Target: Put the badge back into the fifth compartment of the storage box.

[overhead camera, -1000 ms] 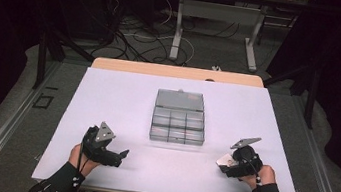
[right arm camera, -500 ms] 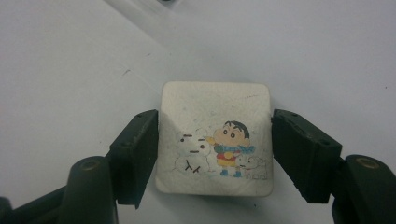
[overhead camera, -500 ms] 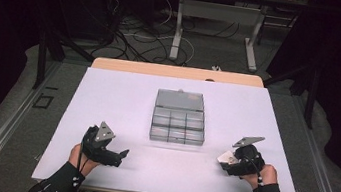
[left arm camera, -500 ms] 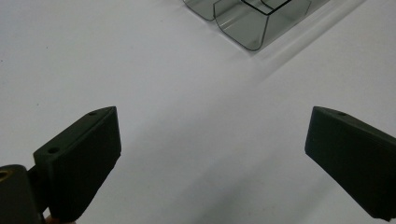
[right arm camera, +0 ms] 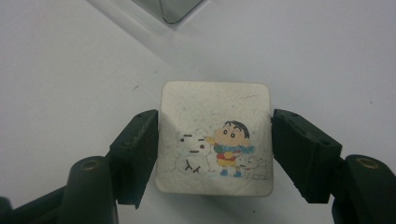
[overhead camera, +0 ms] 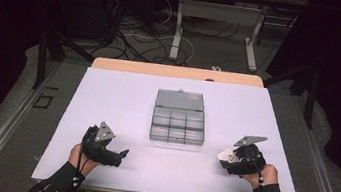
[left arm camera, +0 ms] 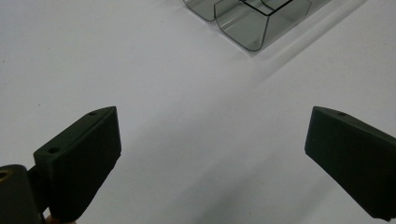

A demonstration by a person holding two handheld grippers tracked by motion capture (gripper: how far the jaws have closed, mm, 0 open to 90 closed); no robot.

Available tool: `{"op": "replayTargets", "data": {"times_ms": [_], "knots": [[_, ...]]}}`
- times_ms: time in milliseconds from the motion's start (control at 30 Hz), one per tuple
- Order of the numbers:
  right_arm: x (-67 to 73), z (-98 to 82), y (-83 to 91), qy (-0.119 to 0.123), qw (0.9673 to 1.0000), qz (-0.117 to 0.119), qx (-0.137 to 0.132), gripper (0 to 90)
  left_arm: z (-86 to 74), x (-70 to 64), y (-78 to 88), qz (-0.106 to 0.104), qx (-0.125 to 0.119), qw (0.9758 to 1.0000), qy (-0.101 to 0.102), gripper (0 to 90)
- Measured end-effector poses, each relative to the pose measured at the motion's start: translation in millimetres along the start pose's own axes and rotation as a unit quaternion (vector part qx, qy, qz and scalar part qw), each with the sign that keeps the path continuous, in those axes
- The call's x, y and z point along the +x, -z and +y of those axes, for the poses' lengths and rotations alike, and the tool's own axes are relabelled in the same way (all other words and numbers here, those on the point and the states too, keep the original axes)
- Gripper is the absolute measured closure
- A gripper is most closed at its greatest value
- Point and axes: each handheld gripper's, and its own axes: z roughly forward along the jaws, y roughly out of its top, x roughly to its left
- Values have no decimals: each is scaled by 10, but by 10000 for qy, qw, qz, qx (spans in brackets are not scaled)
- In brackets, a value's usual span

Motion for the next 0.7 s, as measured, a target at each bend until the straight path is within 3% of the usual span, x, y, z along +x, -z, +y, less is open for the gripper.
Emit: {"op": "replayTargets", "data": {"times_ms": [333, 700], "knots": [[14, 23, 17, 3, 9999, -17, -164, 330, -1, 6, 9, -4, 19, 10000, 24, 33], [25, 59, 54, 58, 9998, -65, -168, 330, -2, 5, 10, 10, 5, 10000, 54, 33]]}}
